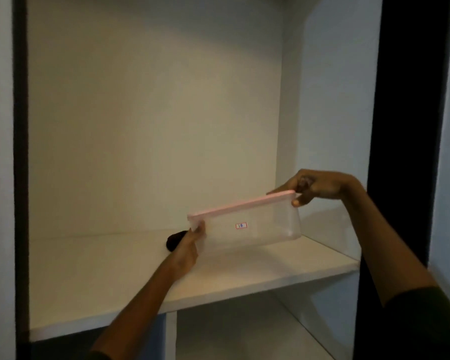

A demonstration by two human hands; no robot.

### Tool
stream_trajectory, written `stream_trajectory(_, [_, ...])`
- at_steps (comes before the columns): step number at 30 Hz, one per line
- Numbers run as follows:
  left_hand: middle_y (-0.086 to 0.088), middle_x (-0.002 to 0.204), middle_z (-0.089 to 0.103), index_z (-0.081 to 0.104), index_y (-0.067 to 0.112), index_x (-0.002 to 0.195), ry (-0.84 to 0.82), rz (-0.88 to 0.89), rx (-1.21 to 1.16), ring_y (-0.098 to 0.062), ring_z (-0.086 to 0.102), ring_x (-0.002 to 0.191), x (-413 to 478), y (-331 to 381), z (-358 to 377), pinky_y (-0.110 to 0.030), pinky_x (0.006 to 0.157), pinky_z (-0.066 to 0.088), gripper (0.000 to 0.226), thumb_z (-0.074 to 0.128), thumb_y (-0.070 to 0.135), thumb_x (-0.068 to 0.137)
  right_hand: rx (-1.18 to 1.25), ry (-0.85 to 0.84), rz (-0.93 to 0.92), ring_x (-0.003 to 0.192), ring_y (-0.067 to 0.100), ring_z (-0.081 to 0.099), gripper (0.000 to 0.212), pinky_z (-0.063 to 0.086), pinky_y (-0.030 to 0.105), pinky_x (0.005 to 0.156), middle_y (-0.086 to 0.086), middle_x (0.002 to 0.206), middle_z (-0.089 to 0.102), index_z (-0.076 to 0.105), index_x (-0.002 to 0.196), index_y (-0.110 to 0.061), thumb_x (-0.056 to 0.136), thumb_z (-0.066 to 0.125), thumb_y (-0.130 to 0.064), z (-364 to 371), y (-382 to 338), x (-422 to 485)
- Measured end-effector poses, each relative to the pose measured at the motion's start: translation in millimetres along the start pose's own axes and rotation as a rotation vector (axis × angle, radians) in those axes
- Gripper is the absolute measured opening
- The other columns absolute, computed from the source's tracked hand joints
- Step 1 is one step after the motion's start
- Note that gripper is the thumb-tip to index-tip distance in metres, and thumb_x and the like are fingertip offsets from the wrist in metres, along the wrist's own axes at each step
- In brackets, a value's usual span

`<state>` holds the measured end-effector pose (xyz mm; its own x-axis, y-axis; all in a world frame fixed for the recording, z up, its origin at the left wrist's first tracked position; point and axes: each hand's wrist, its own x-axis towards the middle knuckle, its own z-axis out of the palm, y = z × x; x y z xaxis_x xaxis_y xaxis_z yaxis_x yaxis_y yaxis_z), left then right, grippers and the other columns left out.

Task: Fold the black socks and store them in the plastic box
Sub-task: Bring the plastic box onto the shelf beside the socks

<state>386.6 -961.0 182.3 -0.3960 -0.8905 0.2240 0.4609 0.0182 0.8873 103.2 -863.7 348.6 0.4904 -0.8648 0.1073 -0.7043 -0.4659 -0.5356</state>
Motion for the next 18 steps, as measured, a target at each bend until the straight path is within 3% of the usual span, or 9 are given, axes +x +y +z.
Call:
stream_trajectory(1, [-0.006, 0.105, 0.068, 0.05, 0.006, 0.133, 0.033, 0.039, 0.065, -0.023, 0.064, 0.104, 3, -4, 2, -0.028, 0.085, 0.05, 0.071, 0.074, 0.03, 0.072, 0.028, 0.015, 0.022, 0.121, 0.027, 0.057, 0.045, 0.045, 0.035, 0.103, 0.015, 0.126, 0.063, 0.072, 0.104, -0.033, 0.072, 0.068, -0.001, 3, 15, 7])
stream_trajectory(3, [-0.01, 0.122, 0.062, 0.043, 0.005, 0.138, 0.072, 0.082, 0.189, -0.025, 0.06, 0.11, 8, -11, 5, -0.033, 0.095, 0.048, 0.07, 0.075, 0.016, 0.077, 0.055, 0.05, 0.074, 0.12, 0.026, 0.058, 0.05, 0.048, 0.026, 0.097, 0.012, 0.123, 0.066, 0.071, 0.106, -0.03, 0.074, 0.066, 0.007, 9, 45, 18])
stream_trajectory(6, [-0.006, 0.133, 0.056, 0.033, 0.018, 0.143, 0.043, 0.092, 0.355, -0.02, 0.056, 0.119, 14, -13, 5, -0.039, 0.107, 0.043, 0.102, 0.083, 0.037, 0.056, 0.016, 0.15, 0.15, 0.113, 0.024, 0.06, 0.054, 0.052, 0.016, 0.085, 0.002, 0.116, 0.07, 0.069, 0.102, -0.033, 0.078, 0.062, 0.015, 15, 84, 26])
stream_trajectory(9, [0.009, 0.123, 0.054, 0.028, 0.035, 0.131, -0.011, 0.107, 0.514, -0.005, 0.054, 0.11, 17, -20, 5, -0.023, 0.094, 0.046, 0.081, 0.081, 0.021, 0.071, 0.033, 0.234, 0.223, 0.115, 0.023, 0.06, 0.053, 0.052, 0.011, 0.082, 0.001, 0.116, 0.069, 0.068, 0.102, -0.031, 0.078, 0.062, 0.016, 21, 109, 28])
stream_trajectory(11, [0.013, 0.119, 0.05, 0.022, 0.038, 0.128, -0.027, 0.116, 0.573, -0.008, 0.05, 0.113, 17, -23, 6, -0.021, 0.092, 0.043, 0.081, 0.077, 0.012, 0.074, 0.058, 0.237, 0.256, 0.115, 0.019, 0.058, 0.053, 0.051, 0.006, 0.078, 0.005, 0.121, 0.066, 0.066, 0.108, -0.023, 0.076, 0.063, 0.018, 25, 118, 29])
stream_trajectory(14, [0.011, 0.126, 0.043, 0.019, 0.034, 0.135, 0.011, 0.148, 0.591, -0.01, 0.043, 0.119, 14, -20, 9, -0.021, 0.095, 0.038, 0.086, 0.077, 0.014, 0.075, -0.003, 0.213, 0.288, 0.112, 0.013, 0.056, 0.056, 0.051, 0.014, 0.09, 0.003, 0.122, 0.064, 0.064, 0.108, -0.024, 0.074, 0.063, 0.021, 29, 117, 29])
stream_trajectory(16, [0.012, 0.124, 0.036, 0.013, 0.022, 0.147, 0.059, 0.159, 0.622, -0.006, 0.037, 0.117, 12, -19, 12, -0.02, 0.095, 0.034, 0.094, 0.075, 0.016, 0.076, -0.203, 0.198, 0.301, 0.118, 0.015, 0.055, 0.055, 0.044, 0.025, 0.102, 0.0, 0.124, 0.063, 0.067, 0.109, -0.025, 0.075, 0.062, 0.017, 29, 109, 32])
stream_trajectory(18, [0.011, 0.126, 0.037, 0.013, 0.019, 0.146, 0.074, 0.154, 0.66, -0.007, 0.038, 0.119, 14, -21, 13, -0.02, 0.095, 0.035, 0.096, 0.077, 0.017, 0.074, -0.423, 0.218, 0.263, 0.118, 0.012, 0.054, 0.05, 0.039, 0.023, 0.103, -0.001, 0.128, 0.062, 0.068, 0.114, -0.025, 0.078, 0.061, 0.009, 33, 91, 39])
